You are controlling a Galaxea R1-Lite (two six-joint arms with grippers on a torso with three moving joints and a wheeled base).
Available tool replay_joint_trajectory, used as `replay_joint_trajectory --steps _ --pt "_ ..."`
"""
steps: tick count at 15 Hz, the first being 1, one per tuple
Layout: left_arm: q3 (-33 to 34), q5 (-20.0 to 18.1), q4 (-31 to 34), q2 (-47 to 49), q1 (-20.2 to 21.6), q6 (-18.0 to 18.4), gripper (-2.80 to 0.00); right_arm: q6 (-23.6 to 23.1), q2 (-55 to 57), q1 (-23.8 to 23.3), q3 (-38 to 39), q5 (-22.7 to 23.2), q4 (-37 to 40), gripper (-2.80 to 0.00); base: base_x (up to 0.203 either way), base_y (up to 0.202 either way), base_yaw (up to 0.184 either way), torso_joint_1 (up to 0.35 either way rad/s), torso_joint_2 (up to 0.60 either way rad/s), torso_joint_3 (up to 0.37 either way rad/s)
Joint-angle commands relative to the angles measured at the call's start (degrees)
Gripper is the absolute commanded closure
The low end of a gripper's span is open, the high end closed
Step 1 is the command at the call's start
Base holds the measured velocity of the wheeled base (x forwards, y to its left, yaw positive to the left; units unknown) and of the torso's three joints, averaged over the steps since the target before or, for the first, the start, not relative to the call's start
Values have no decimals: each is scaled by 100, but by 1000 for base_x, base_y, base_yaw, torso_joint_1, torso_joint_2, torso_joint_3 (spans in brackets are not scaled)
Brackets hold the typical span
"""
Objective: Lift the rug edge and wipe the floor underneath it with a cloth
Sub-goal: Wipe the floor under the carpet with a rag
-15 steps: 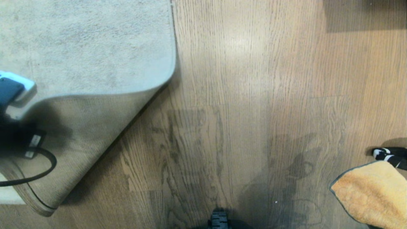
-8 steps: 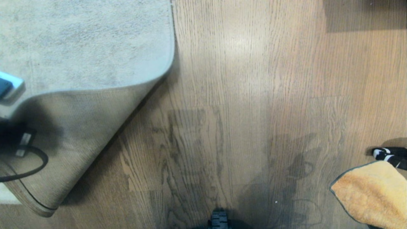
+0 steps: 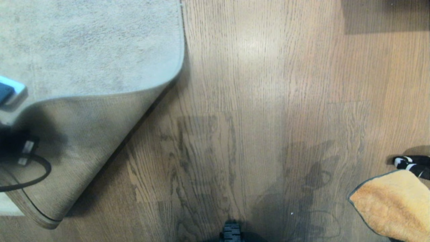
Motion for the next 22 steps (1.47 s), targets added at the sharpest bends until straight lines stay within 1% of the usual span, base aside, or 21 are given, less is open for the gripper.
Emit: replay_joint_trajectory --steps 1,5,8,10,11,12,13,15,16,17,19,21,22 --pt "-18 18 -6 14 6 11 0 -7 7 0 0 5 -10 0 0 0 0 0 0 0" --pt "0 18 -6 14 6 11 0 30 132 0 -144 56 -6 0 0 0 0 0 0 0" --pt "21 27 -6 49 6 11 0 74 898 16 -553 472 -63 0 0 0 0 0 0 0" --pt "17 27 -15 89 6 11 0 170 1556 136 -850 835 -227 0 0 0 0 0 0 0" --pt "0 27 -15 105 6 11 0 313 1917 205 -1006 1100 -356 0 0 0 0 0 0 0" --pt "-13 27 -15 140 -1 11 0 469 2237 257 -1156 1459 -477 0 0 0 0 0 0 0" --pt "-27 27 -22 168 -3 11 0 603 2541 290 -1282 2003 -585 0 0 0 0 0 0 0" --pt "-62 35 -23 207 -3 11 0 700 3056 316 -1424 3123 -692 0 0 0 0 0 0 0" --pt "-62 39 -23 228 -3 11 0 704 3303 321 -1472 3579 -710 0 0 0 0 0 0 0" --pt "-62 45 -23 242 -3 11 0 676 3539 326 -1503 3909 -721 0 0 0 0 0 0 0" --pt "-62 45 -23 277 -11 11 0 450 4013 380 -1545 4268 -728 0 0 0 0 0 0 0" --pt "-71 45 -32 348 -12 12 0 153 4551 673 -1592 4366 -804 0 0 0 0 0 0 0" --pt "-71 53 -41 378 -12 11 0 98 4856 884 -1608 4379 -1010 0 0 0 0 0 0 0"
